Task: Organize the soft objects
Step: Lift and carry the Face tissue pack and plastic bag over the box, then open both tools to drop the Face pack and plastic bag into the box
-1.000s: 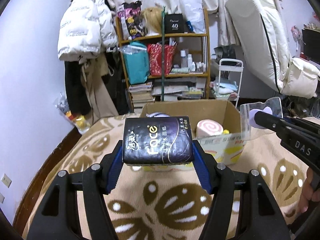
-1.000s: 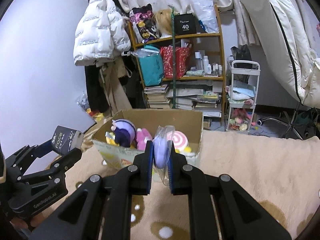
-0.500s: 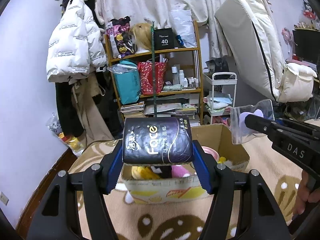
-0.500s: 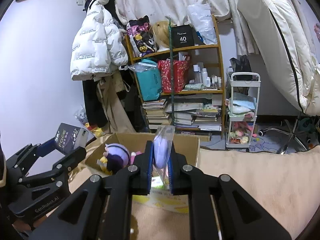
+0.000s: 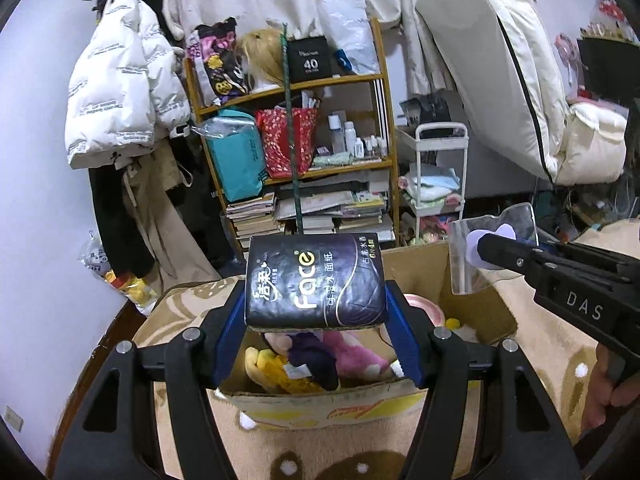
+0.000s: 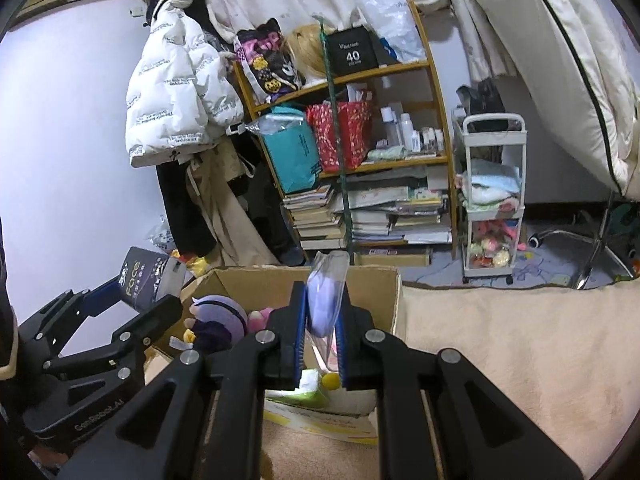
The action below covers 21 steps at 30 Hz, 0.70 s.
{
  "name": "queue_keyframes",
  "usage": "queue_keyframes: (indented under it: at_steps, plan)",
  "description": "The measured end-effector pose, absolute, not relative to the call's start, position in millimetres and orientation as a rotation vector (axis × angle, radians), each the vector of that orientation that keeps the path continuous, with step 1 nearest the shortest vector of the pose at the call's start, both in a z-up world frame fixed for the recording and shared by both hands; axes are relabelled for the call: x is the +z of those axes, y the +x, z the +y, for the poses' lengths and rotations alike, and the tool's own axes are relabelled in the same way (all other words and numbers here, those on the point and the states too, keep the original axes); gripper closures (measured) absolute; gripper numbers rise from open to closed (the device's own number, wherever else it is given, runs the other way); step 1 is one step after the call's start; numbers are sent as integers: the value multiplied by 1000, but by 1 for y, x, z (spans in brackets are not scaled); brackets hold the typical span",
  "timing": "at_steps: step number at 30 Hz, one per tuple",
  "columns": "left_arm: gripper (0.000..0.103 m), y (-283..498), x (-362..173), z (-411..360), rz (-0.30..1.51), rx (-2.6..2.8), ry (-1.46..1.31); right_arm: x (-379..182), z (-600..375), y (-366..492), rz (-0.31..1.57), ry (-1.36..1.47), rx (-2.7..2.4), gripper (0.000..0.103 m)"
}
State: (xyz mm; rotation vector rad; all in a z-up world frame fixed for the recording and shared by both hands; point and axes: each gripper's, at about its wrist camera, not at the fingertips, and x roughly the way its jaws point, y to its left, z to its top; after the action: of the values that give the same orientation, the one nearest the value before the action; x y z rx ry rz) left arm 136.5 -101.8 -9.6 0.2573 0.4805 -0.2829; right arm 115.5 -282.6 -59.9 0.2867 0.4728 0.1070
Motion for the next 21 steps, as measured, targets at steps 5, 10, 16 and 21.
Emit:
queue_keyframes:
  at_steps: [5, 10, 16, 21]
  plan:
    - [39, 148, -25, -110, 512, -313, 253, -70, -283, 121, 492, 289, 105, 89]
    - [39, 158, -36, -118, 539, -319, 259, -77, -286, 126, 504, 310, 113, 89]
    - [38, 167, -40, -118, 565, -318, 240, -89, -284, 133, 548, 315, 121, 88]
    - [18, 167, -42, -114, 571, -300, 219, -92, -283, 134, 559, 322, 119, 88]
